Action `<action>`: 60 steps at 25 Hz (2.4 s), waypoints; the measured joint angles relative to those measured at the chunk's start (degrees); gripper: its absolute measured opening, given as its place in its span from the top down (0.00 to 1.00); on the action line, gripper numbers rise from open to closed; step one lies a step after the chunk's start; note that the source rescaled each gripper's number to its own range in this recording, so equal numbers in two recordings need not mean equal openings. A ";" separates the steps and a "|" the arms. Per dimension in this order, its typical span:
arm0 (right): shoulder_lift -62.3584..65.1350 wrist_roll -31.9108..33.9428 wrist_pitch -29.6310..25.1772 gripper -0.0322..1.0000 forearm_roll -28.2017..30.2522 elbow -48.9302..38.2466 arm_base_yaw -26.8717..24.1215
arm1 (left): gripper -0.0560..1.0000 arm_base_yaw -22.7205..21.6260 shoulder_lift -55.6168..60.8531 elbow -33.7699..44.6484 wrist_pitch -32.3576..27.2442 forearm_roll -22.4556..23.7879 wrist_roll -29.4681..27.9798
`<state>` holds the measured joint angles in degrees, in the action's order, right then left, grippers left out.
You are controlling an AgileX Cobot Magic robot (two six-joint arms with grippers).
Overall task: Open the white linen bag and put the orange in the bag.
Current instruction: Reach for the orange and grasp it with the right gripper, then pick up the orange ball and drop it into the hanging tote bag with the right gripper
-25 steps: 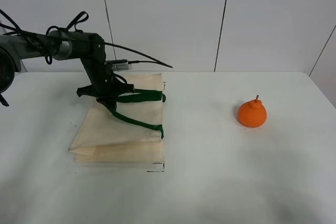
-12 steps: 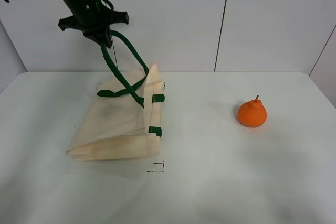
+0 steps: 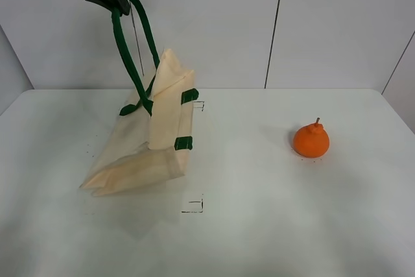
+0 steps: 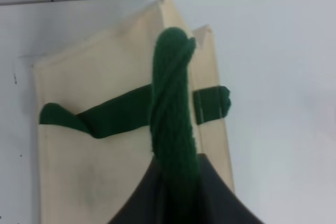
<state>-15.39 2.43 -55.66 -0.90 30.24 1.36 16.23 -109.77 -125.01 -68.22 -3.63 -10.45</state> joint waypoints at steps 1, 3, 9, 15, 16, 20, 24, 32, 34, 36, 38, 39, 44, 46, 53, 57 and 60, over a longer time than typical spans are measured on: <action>-3.98 0.00 1.62 0.00 0.00 0.88 0.00 | 0.95 0.00 0.11 0.00 0.00 0.00 0.00; -11.50 0.00 4.33 0.00 -0.11 3.25 0.00 | 0.95 0.00 0.32 0.00 0.00 0.00 0.00; -45.19 -1.78 6.94 0.00 -0.78 16.61 0.00 | 0.95 0.00 0.67 0.00 0.00 0.00 0.07; -74.84 -5.39 2.87 0.00 -2.38 38.03 0.00 | 0.95 0.00 0.67 0.00 0.00 0.00 0.12; -79.19 -5.50 1.71 0.00 -2.38 42.13 0.00 | 0.95 0.00 0.67 0.00 0.00 0.00 0.12; -92.35 -5.72 -3.00 0.00 -2.33 56.00 0.94 | 0.95 0.00 0.67 0.00 0.00 0.00 0.17; -101.29 -5.79 -4.84 0.00 -2.43 64.74 3.30 | 0.95 0.00 0.67 0.00 0.00 0.00 0.17; -108.47 -4.79 -5.67 0.00 -1.44 66.60 4.18 | 0.95 0.00 0.67 0.00 0.00 0.00 0.17; -109.32 -4.21 -5.63 0.00 -0.39 66.60 4.18 | 0.95 0.00 0.67 0.00 0.00 0.00 0.17; -110.15 -3.87 -5.34 0.00 0.10 66.60 4.18 | 0.95 0.00 0.67 0.00 0.00 0.00 0.17; -111.12 -3.81 -4.14 0.00 0.22 66.66 4.18 | 0.95 0.00 0.67 0.00 0.00 0.00 0.17; -111.61 -3.81 -3.67 0.00 0.22 66.71 4.18 | 0.95 0.00 0.67 0.00 0.00 0.00 0.17; -113.68 -3.62 -2.68 0.02 0.39 66.79 4.18 | 0.95 0.00 0.67 0.00 0.00 0.00 0.18; -113.75 -3.34 -2.63 0.15 0.90 66.79 4.18 | 0.95 0.00 0.67 0.00 0.00 0.00 0.18; -113.69 -2.43 -3.90 0.96 0.11 69.65 4.18 | 0.95 0.00 0.73 0.00 0.00 0.00 0.87; -114.13 -3.27 -8.71 0.96 -5.24 77.90 4.18 | 0.95 0.00 1.65 0.00 0.00 0.00 0.93; -114.19 -4.51 -12.71 0.96 -11.23 86.16 4.23 | 0.95 0.00 2.60 0.00 -0.02 0.05 1.05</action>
<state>-129.58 -2.08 -68.37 -12.13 116.40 5.59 16.23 -107.17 -125.01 -68.24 -3.58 -9.41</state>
